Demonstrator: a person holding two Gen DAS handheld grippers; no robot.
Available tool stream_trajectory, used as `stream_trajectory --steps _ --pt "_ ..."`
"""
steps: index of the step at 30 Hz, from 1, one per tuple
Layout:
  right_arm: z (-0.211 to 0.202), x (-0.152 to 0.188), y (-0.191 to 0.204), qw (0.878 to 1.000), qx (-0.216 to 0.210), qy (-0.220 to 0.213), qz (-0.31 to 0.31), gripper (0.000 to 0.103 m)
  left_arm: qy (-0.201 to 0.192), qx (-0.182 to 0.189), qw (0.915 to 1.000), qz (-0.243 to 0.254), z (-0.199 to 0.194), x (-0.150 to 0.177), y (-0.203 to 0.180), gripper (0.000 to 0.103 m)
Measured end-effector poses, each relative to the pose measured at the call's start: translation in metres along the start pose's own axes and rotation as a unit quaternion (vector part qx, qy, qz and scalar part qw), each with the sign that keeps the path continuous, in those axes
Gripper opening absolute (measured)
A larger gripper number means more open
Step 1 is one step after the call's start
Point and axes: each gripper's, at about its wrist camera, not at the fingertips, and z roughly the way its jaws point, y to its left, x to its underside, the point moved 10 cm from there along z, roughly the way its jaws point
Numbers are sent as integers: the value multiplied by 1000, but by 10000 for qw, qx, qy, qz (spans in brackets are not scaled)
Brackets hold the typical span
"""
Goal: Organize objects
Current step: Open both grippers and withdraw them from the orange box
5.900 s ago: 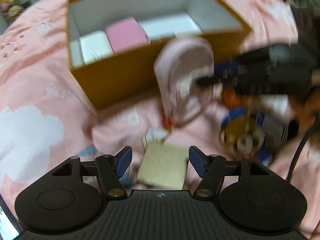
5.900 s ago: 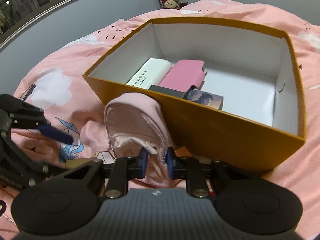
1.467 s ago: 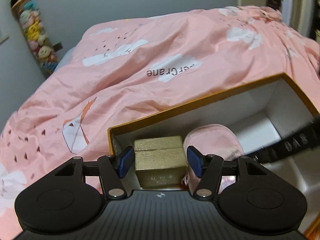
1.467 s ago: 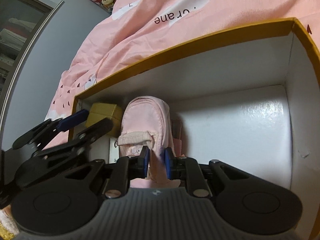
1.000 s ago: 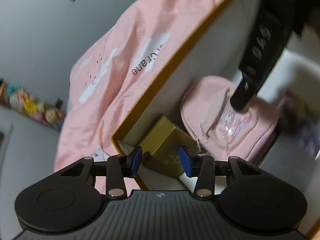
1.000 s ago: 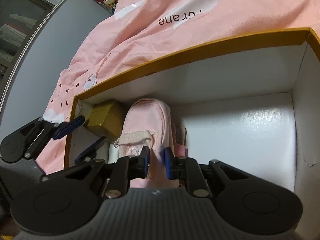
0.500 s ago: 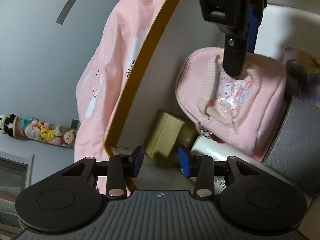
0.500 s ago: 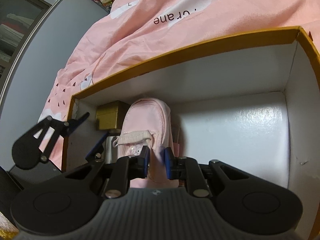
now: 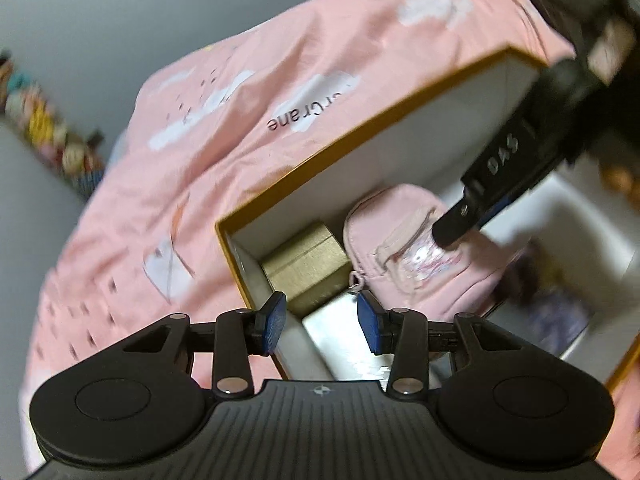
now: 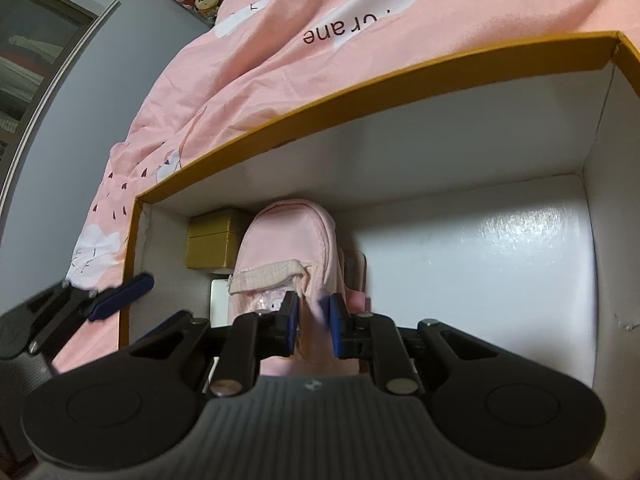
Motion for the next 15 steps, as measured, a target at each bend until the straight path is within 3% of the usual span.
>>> stream_trajectory --steps 4,9,15 --pt "-1 2 0 10000 33 32 55 19 -174 150 9977 -640 -17 -3 3 49" --pt "-3 5 3 10000 45 74 -10 22 -345 80 9920 -1214 -44 -2 -6 49" --pt "-8 5 8 9980 302 -162 -536 41 -620 171 9795 -1909 -63 -2 -2 55"
